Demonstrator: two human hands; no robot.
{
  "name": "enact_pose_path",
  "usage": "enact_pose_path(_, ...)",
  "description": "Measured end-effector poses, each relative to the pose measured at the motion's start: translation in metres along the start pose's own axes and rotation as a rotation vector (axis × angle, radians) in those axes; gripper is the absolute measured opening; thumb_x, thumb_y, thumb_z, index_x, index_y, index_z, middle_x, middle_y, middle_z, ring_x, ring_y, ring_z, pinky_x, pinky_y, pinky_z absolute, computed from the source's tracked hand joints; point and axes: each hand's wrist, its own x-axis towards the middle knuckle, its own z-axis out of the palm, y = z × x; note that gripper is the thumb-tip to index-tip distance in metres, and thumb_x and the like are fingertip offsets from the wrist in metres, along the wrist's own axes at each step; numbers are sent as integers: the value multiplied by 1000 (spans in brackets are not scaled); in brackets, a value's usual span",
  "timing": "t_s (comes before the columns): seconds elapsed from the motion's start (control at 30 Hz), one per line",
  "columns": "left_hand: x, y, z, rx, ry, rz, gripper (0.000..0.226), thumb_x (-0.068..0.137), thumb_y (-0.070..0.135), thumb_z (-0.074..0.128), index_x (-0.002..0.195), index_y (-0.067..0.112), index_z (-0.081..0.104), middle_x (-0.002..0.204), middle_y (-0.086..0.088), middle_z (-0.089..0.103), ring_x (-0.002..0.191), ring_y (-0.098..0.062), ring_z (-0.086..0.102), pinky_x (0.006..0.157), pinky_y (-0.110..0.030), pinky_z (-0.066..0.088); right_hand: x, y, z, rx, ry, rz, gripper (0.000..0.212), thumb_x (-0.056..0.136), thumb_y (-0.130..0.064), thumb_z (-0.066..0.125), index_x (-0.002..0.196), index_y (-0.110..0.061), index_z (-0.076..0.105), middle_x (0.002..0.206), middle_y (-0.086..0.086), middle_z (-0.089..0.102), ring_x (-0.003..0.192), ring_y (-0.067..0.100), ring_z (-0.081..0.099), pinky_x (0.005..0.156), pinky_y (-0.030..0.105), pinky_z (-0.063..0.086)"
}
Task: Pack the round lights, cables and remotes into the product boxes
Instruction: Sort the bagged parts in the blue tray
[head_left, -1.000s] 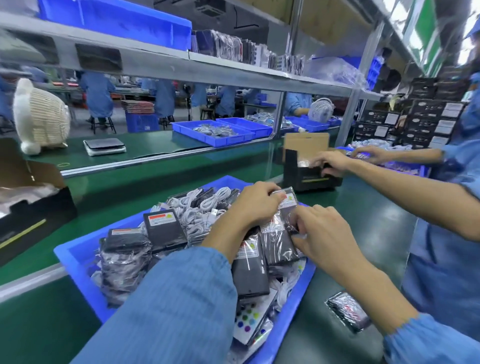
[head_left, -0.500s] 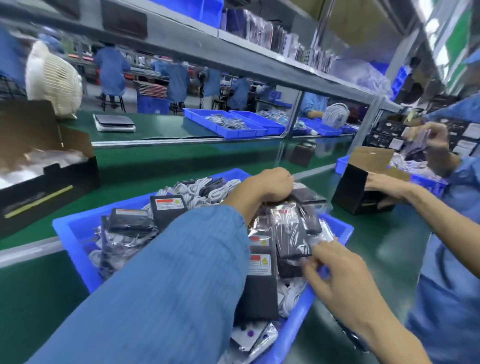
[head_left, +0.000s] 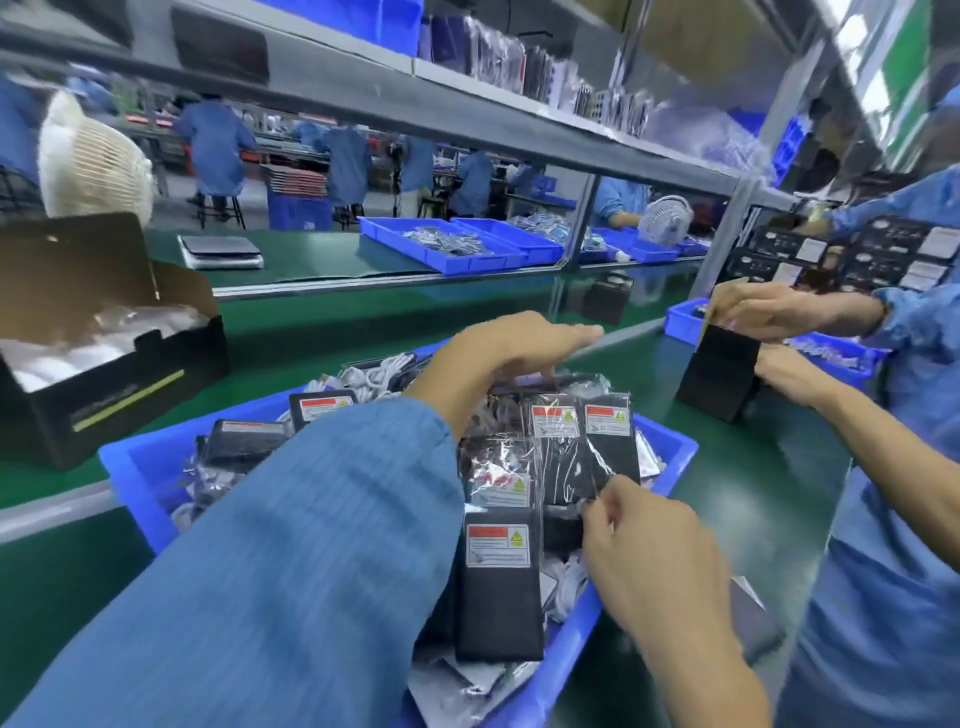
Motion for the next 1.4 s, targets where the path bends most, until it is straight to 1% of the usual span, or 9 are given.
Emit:
enact_pose_path(0.1,-16,33,16,362,-6,39,79,65,93,46,98,23,63,122,-4,60,109,-32,57,95,-46,45,9,-8,-3,13,-6,-18,21,94,-26,38,75,-19,41,64,-4,35,64,28,39,61,34,30)
enact_pose_path(0.23,-26,42,67,581,86,68,61,76,68,59,121,28,54,130,-9,53,121,-36,45,100,-55,37,19,6,-2,237,-41,-79,24,92,-20,43,68,-18,41,73,0,48,72,31,45,62,34,38)
enact_pose_path(0.67,-11,23,61,260,295,158,23,72,43,53,86,26,60,94,-2,61,99,-30,52,80,-40,40,53,72,22,267,29,-248,26,94,-39,58,71,-31,50,75,-13,49,85,21,47,76,34,37)
enact_pose_path(0.83,-11,7,51,125,375,210,24,72,47,50,78,28,62,87,5,62,92,-26,59,66,-31,35,72,77,8,116,-321,-129,29,96,-54,45,117,-40,60,142,-9,43,129,26,40,105,40,32)
enact_pose_path(0.97,-19,5,50,390,205,231,66,79,77,51,128,33,50,124,-3,54,118,-28,52,92,-45,41,51,73,1,3,-148,-135,48,96,-47,49,142,-34,45,157,-4,26,137,24,36,109,41,28)
enact_pose_path(1.07,-34,-4,35,438,190,157,83,80,80,47,147,33,32,145,-9,40,133,-33,41,106,-54,31,37,54,-7,438,138,-190,47,95,-36,56,141,-27,48,153,1,34,137,21,36,108,30,29)
enact_pose_path(1.13,-54,-18,24,449,179,136,76,85,74,48,147,31,35,145,-9,41,134,-31,41,108,-52,32,35,26,-11,693,97,-217,51,94,-43,54,143,-30,45,156,-1,28,141,11,27,107,14,21)
enact_pose_path(1.27,-116,-52,8,533,212,153,61,95,63,43,146,30,38,151,-4,38,139,-26,35,112,-51,28,38,-14,5,230,-160,-314,53,100,-52,32,150,-35,32,164,0,5,149,23,8,120,45,12)
enact_pose_path(1.4,-190,-104,2,567,371,160,60,95,61,41,148,32,33,160,-6,20,148,-22,14,120,-54,3,31,-23,0,296,-118,-271,50,100,-41,43,147,-23,41,161,13,20,147,33,15,118,47,14)
